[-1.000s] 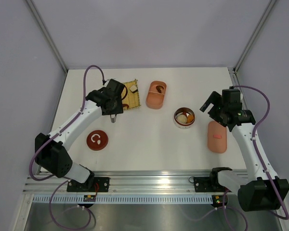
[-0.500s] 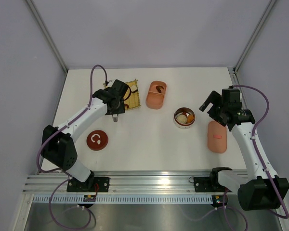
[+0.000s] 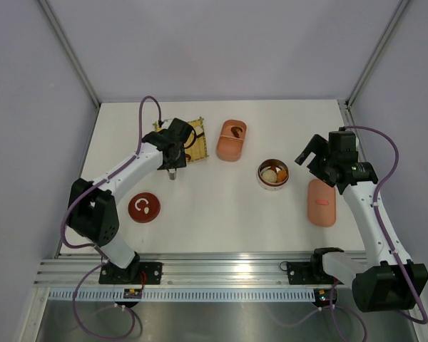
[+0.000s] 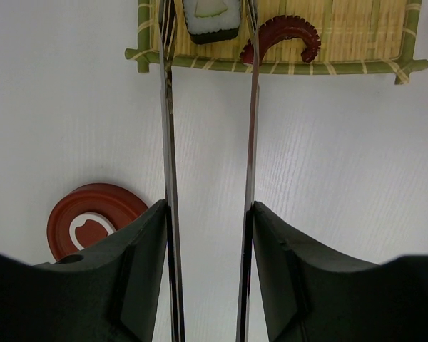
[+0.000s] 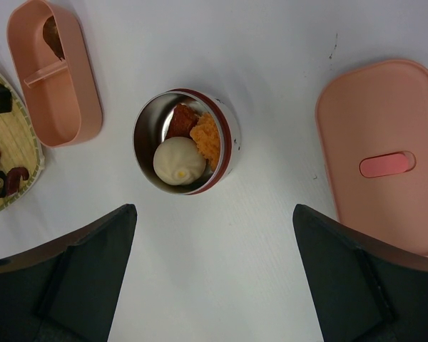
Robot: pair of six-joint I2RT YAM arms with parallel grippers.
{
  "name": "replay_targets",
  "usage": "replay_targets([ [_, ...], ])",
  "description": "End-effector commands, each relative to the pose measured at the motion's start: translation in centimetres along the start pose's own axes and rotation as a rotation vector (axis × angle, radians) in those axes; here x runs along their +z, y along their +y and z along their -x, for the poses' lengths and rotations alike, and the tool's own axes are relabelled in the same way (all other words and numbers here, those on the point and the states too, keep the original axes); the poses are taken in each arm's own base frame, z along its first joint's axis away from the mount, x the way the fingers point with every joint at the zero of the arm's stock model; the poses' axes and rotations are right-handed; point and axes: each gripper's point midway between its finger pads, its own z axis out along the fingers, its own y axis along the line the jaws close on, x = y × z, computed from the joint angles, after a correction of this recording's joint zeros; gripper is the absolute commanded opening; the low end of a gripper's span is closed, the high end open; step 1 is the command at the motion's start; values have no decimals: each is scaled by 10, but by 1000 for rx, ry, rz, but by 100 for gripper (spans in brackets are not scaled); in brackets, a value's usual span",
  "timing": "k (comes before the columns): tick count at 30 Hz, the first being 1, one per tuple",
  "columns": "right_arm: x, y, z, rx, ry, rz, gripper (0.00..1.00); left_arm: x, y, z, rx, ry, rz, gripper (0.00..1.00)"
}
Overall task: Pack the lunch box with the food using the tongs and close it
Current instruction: Pick up the fake food from the plate.
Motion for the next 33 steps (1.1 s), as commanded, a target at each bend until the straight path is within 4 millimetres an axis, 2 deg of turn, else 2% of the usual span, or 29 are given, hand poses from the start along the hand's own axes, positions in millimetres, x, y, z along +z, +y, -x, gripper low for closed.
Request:
replay_targets([
  [1,-9,7,10,-11,-38,38,99,3,-5,21,-33,-57,-17,50],
  [6,-9,7,10,-7,-41,35,100,5,-4,18,-35,-46,-11,42],
  [12,-9,7,10,-9,-40,38,100,4,2,22,-47,-53,-9,42],
  [14,-10,7,10,-11,-40,39,99,2,4,24,-50,-59,-9,38],
  [19,-12,7,11,-9,-47,41,99,-19,9,42,-55,-121,-26,23],
  [20,-11,6,10,-6,-43,38,100,-24,9,46,-50,-133,-33,17],
  [23,-11,7,10,-6,-41,41,100,-35,13,53,-34,-147,-29,12],
  [25,-11,7,9,-6,-41,41,99,-44,12,62,-33,-166,-47,11],
  [29,-12,7,10,-4,-48,40,99,-62,0,73,-13,-192,-116,11],
  [32,-11,7,10,-1,-46,39,99,-73,-23,77,24,-209,-164,11],
  [33,-11,7,10,1,-45,38,100,-72,-38,72,56,-197,-180,11],
])
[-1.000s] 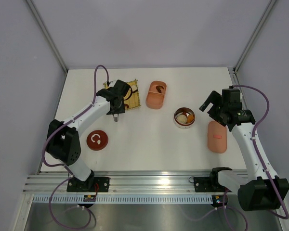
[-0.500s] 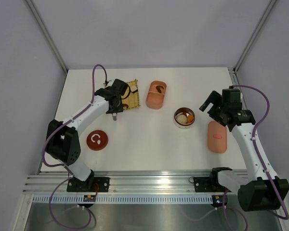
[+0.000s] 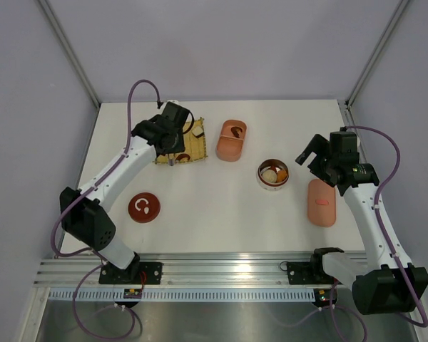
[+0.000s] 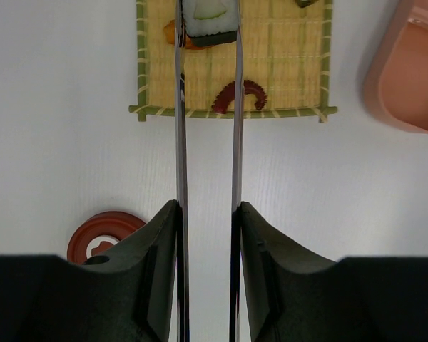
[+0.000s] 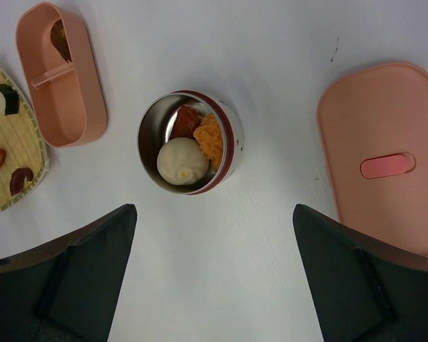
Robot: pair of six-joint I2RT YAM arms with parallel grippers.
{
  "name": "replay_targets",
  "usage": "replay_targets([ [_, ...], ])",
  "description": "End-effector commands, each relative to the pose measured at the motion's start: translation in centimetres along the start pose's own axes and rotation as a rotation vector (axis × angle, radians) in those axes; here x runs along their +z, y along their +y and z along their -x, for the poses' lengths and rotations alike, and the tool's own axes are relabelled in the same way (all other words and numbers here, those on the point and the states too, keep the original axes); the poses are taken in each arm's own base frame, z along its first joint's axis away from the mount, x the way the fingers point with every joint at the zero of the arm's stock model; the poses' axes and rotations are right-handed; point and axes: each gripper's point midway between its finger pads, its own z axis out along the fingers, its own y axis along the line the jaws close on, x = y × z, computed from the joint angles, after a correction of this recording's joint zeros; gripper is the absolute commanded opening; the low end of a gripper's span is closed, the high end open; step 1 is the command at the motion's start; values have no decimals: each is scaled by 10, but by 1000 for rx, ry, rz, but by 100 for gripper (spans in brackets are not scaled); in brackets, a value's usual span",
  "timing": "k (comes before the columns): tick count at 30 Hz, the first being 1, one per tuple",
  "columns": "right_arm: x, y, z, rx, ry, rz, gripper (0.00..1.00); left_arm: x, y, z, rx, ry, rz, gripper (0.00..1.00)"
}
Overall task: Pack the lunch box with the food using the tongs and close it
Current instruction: Pick up the fake food from the plate, then place the fake food in the packing box.
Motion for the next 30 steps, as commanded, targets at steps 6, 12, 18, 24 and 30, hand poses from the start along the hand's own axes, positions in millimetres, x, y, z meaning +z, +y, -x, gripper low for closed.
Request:
replay_targets([
  [6,-9,5,9,-1,-39,26,99,-28,-108,15,118,-56,-246,11],
  [12,-12,-1,9,-11,-48,6,99,-15,-154,2,159,-14,-329,11],
  [18,-10,0,8,-9,-41,10,100,0,-180,-15,190,30,-366,11],
  [24,-9,0,8,-14,-40,12,99,13,-189,-21,197,50,-369,14],
  [30,-9,1,8,-16,-43,11,99,22,-194,-27,202,70,-367,34],
])
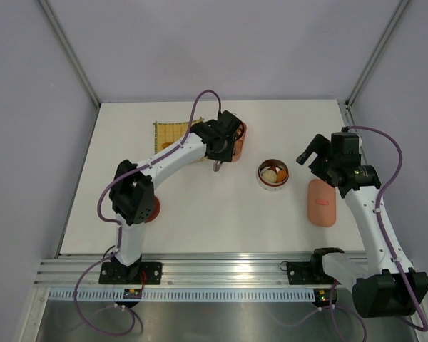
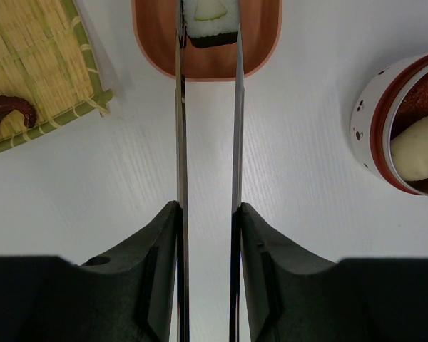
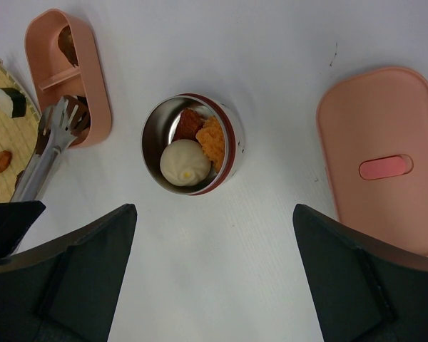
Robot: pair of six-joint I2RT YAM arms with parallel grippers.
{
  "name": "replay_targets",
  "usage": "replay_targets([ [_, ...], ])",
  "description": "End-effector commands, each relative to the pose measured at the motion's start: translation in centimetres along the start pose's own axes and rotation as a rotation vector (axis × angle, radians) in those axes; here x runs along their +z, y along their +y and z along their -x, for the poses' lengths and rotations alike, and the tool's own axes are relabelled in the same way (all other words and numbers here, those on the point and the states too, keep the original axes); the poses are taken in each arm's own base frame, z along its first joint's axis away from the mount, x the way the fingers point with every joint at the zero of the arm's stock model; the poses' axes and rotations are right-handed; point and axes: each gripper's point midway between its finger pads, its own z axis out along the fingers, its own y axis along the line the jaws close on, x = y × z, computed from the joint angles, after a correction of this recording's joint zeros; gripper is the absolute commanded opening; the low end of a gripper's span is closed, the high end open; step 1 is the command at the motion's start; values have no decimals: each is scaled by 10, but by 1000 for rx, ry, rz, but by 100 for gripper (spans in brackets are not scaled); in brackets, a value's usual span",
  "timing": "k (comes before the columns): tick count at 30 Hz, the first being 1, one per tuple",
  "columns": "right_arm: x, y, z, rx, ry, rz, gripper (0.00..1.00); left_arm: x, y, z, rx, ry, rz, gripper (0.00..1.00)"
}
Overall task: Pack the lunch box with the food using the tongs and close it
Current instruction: Place the fake food in the packing box, then pick up the fake food from the plate.
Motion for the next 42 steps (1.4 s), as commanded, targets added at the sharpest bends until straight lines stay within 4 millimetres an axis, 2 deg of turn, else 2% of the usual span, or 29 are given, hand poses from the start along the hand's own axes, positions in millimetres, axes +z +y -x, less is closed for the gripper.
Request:
replay_targets([
  [1,-4,0,5,-15,-19,4,100,-9,-19,29,-10,-86,-65,39],
  [2,-3,0,5,-14,-18,2,99,-11,-19,30,-10,-91,-67,45],
  [3,-3,0,5,-15,-18,2,100,-12,-19,30,-8,-93,-67,46],
  [8,-3,2,5,-17,-13,7,99,-19,-22,36,-6,-111,-78,47],
  [13,-2,2,5,-15,-12,9,99,-19,-22,36,-6,-108,-73,51],
  [21,-2,1,5,-17,-13,7,99,-39,-17,47,-6,-158,-58,50],
  [25,-2,2,5,-17,-12,9,99,-57,-6,52,-12,-192,-21,44],
  [28,-1,1,5,-17,-10,8,99,-73,11,52,-35,-236,29,38],
  [29,-1,3,5,-17,-10,11,100,-86,19,56,-55,-272,39,38],
  [31,-1,2,5,-17,-11,10,99,-85,32,45,-79,-256,68,38],
  [32,-2,3,6,-17,-13,12,100,-95,42,45,-100,-270,78,38],
  [35,-2,3,6,-17,-14,16,99,-94,67,27,-110,-246,157,39],
  [36,-2,3,6,-18,-13,17,100,-101,73,25,-116,-253,162,40],
  [42,-2,3,2,-20,-5,21,99,-95,104,-15,-112,-125,156,45],
])
